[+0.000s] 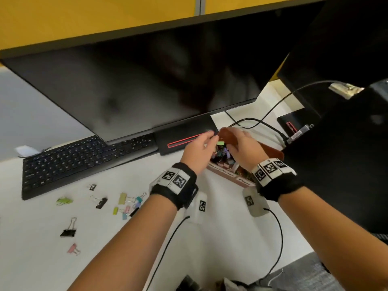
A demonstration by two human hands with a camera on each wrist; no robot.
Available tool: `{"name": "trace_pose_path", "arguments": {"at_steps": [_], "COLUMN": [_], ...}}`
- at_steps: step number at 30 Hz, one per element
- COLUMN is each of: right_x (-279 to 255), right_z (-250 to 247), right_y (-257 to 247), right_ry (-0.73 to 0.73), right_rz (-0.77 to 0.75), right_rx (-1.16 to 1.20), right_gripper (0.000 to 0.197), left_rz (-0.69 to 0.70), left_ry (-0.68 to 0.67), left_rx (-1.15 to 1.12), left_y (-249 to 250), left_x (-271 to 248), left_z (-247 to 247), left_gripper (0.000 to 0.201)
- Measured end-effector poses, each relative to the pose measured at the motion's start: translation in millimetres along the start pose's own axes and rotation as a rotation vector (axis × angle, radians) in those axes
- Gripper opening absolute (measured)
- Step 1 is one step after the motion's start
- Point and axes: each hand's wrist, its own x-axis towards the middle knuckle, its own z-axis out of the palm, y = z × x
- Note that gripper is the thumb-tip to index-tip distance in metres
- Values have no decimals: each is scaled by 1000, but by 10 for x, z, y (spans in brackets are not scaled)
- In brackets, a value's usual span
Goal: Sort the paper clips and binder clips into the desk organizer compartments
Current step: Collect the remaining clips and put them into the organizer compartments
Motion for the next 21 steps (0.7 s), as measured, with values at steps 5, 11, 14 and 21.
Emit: {"name": "trace_pose_path", "arguments": {"at_steps": [5,11,14,21], "right_x": [-160,-533,-740,-1020], "right_z": [344,1200,1596,2111], "right_y": [-252,-648,-834,-1006], "right_ry": [-73,-640,-809,-796], "right_rz": [-285,-562,-628,-539], "right_rx": [55,-181,-270,-223], "right_gripper": [39,48,52,36], "left_rz": [59,-225,-507,-697], "left_ry": [270,527,633,533], "left_rx": [144,516,461,321], "left_y": [-577,-1790,-2285,-2797], "left_x": [-375,-1465,-2072,-2660], "left_z": [-686,-1677,-1907,-1782], "left_gripper": [21,27,40,51]}}
